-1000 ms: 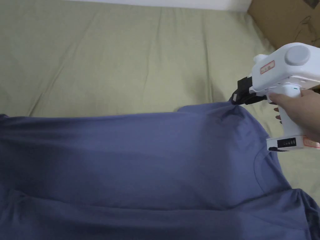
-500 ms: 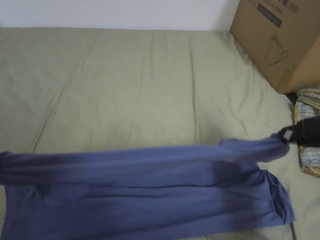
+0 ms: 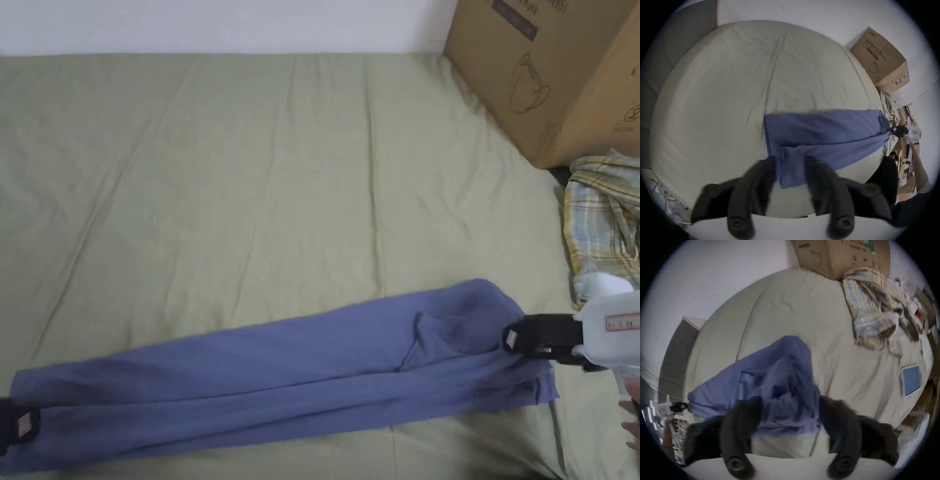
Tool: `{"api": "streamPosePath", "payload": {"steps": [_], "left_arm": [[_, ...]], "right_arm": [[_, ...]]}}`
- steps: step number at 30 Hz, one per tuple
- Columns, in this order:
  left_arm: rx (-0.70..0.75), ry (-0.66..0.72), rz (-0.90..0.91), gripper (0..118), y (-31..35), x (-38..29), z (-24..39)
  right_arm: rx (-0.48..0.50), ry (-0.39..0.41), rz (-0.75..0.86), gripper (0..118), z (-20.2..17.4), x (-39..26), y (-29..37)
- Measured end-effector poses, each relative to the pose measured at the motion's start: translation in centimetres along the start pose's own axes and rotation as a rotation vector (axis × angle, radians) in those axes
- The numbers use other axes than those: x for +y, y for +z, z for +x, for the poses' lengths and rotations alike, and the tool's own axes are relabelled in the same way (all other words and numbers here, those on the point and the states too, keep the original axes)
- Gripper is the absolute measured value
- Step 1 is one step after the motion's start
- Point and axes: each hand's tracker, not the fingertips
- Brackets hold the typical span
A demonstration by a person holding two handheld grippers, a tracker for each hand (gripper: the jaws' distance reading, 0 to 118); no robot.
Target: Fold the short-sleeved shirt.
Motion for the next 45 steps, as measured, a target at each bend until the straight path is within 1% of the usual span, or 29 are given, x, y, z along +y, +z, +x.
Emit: {"api": "streamPosePath", "payload": {"steps": [1,2,3,4,6,8,10,12,13,14,15,16,17,19,21,23,24,26,28,29,30,31,32,33,34,36,40,42,45], "left_arm": [[-0.007,0.016,0.020,77,0.6,0.2,0.4],[-0.011,0.029,0.048,98,1.5,0.6,0.8],[-0.006,0.034,0.081,115,2.3,1.0,1.6],[-0.009,0.032,0.127,118,3.2,1.2,2.4],[-0.012,0.028,0.243,118,5.1,2.0,4.3],[0.081,-0.001,0.347,118,6.3,2.2,7.1],[0.188,-0.085,0.423,118,6.4,2.5,9.1],[0.257,-0.137,0.442,118,6.2,2.7,11.5],[0.248,-0.140,0.437,112,5.8,2.7,12.3],[0.241,-0.143,0.444,101,5.0,2.7,12.2],[0.230,-0.136,0.460,79,4.6,2.5,12.6],[0.227,-0.134,0.459,30,4.2,2.4,12.9],[0.228,-0.127,0.448,0,3.7,2.4,13.2],[0.287,-0.096,0.409,0,2.0,2.1,12.7],[0.234,-0.075,0.400,0,1.2,1.5,12.1],[0.244,-0.057,0.385,0,0.9,1.5,11.0],[0.252,-0.048,0.382,0,0.8,1.5,9.7],[0.233,0.002,0.366,0,1.1,1.8,6.8],[0.105,0.073,0.320,1,0.7,1.8,2.5],[0.007,0.116,0.300,5,0.4,1.7,0.2],[-0.100,0.178,0.268,18,0.4,1.8,-1.9],[-0.180,0.255,0.235,52,-0.1,1.4,-3.8],[-0.269,0.322,0.213,81,-0.8,1.1,-5.9],[-0.324,0.364,0.195,106,-1.6,0.7,-7.6],[-0.377,0.386,0.174,118,-1.8,0.5,-8.1],[-0.450,0.448,0.147,118,-3.3,-0.2,-10.0],[-0.589,0.482,0.060,118,-6.7,-0.8,-9.5],[-0.726,0.479,0.067,118,-8.9,-1.0,-9.4],[-0.958,0.633,0.032,116,-11.2,-0.4,-8.3]], "right_arm": [[-0.027,0.020,0.036,91,-0.5,0.4,0.6],[-0.040,0.045,0.085,91,-1.3,0.9,1.4],[-0.045,0.059,0.122,91,-1.9,1.4,2.0],[-0.048,0.069,0.161,91,-2.9,1.7,2.7],[-0.059,0.115,0.241,91,-5.8,2.1,3.9],[-0.047,0.142,0.279,91,-8.8,2.2,4.3],[-0.009,0.171,0.270,91,-11.6,2.3,4.1],[-0.019,0.293,0.240,91,-14.9,2.0,3.1],[-0.002,0.337,0.235,89,-16.1,1.7,2.8],[0.004,0.357,0.239,83,-17.1,1.3,2.3],[0.019,0.337,0.223,65,-17.8,1.2,1.6],[0.035,0.317,0.215,20,-18.2,1.1,1.2],[0.030,0.308,0.212,0,-18.6,0.9,0.7],[-0.023,0.284,0.196,0,-19.3,0.9,-0.3],[-0.059,0.313,0.176,0,-20.1,1.0,-0.9],[-0.183,0.342,0.189,0,-20.7,1.0,-2.0],[-0.214,0.337,0.203,0,-21.0,1.1,-2.1],[-0.205,0.287,0.219,0,-21.3,1.2,-2.3],[-0.184,0.264,0.213,0,-21.7,1.4,-2.7],[-0.177,0.272,0.208,0,-22.0,1.5,-2.8],[-0.167,0.286,0.202,0,-22.3,1.5,-2.9],[-0.161,0.302,0.195,0,-22.4,1.2,-3.2],[-0.160,0.312,0.192,0,-22.6,1.2,-3.2],[-0.154,0.317,0.191,0,-22.7,1.2,-3.1],[-0.132,0.319,0.186,0,-22.6,1.3,-3.0],[-0.053,0.290,0.152,0,-22.2,1.3,-2.9],[-0.056,0.282,0.136,0,-20.9,1.5,-2.1],[-0.059,0.268,0.125,0,-20.2,1.5,-1.7],[-0.054,0.260,0.100,0,-19.6,1.4,-1.4]]}}
